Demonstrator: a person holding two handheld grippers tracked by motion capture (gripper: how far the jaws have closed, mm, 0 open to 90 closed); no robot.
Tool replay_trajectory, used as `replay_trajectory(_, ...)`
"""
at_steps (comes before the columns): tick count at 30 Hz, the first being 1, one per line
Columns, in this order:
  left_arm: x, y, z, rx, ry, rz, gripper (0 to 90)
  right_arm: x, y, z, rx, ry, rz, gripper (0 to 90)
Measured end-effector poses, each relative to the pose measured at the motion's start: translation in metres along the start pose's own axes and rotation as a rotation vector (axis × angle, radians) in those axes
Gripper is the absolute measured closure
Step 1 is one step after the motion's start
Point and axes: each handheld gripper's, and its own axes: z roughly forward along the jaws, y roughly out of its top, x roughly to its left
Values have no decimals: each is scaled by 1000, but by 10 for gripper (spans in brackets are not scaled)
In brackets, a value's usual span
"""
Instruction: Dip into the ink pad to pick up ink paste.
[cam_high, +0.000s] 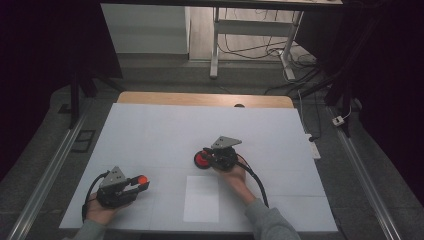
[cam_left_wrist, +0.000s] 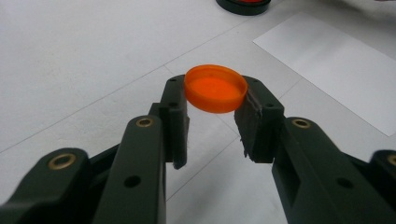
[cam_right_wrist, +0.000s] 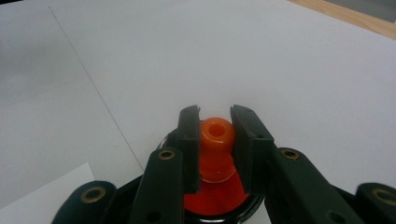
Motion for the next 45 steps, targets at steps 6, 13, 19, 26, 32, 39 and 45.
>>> replay_trajectory(6, 1, 0, -1, -1, 4, -3, 652, 0, 0, 0, 3, -4, -1, 727)
replay_trajectory(13, 1, 0, -2, -4, 3, -3, 652, -1, -3, -1, -13, 2, 13, 728)
replay_trajectory(19, 0, 0, -2, -4, 2, -3, 652, 0, -5, -1, -28, -1, 16, 728)
replay_trajectory(26, 1, 0, -3, -7, 5, -6, 652, -1, -6, -1, -27, 2, 19, 729)
replay_trajectory(32, 1, 0, -3, -8, 7, -10, 652, -1, -6, -1, -25, 0, 16, 729)
replay_trajectory(39, 1, 0, -3, -9, 8, -6, 652, 1, -6, -1, -25, -13, 0, 730)
replay_trajectory(45, 1, 1, -4, -12, 11, -5, 652, -3, -4, -1, -18, 12, 12, 727)
